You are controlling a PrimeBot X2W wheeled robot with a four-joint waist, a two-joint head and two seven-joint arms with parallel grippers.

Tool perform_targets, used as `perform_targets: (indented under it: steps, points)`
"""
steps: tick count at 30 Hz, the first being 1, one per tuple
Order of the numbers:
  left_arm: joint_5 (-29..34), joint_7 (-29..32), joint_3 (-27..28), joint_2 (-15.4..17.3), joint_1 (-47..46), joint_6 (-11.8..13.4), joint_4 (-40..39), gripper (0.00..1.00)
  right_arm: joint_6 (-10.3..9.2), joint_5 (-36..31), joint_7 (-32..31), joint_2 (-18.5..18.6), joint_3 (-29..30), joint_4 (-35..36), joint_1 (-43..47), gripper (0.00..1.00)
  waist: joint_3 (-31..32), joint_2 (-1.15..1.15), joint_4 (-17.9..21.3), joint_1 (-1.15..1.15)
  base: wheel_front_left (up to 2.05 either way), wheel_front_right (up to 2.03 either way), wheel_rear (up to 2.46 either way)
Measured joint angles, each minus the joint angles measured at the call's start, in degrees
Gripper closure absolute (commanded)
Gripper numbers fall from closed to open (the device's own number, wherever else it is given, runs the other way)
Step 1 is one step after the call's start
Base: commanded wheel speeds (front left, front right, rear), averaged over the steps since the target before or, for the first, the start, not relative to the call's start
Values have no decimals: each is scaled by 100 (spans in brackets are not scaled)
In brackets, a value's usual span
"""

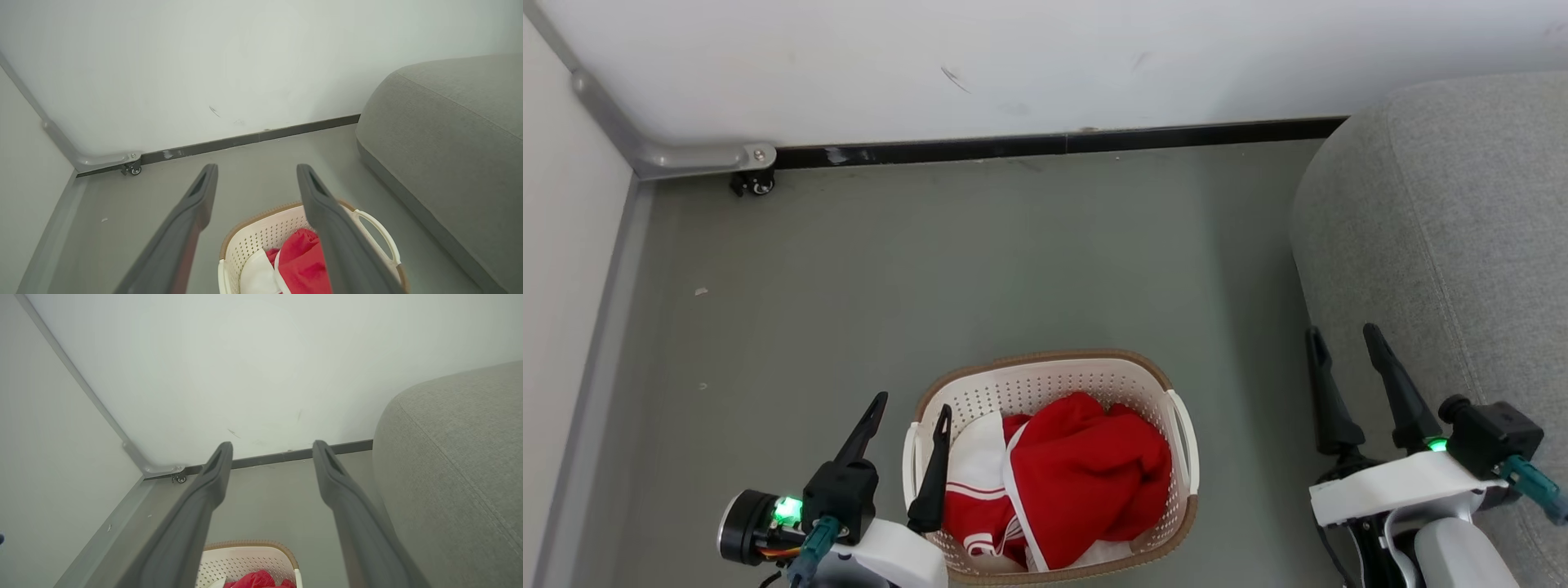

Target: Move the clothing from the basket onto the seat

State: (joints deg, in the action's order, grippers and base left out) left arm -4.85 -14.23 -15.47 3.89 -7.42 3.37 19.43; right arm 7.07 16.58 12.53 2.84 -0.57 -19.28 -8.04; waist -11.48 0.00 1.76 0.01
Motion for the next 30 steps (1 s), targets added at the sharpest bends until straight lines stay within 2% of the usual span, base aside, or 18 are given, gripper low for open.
perform_targets:
  steps: [30]
  points:
    - [512,-9,-435,137,-1034,-246,1295,0,0,-59,62,-2,232,369,-798,0,-1315,0,428,0,0,0,0]
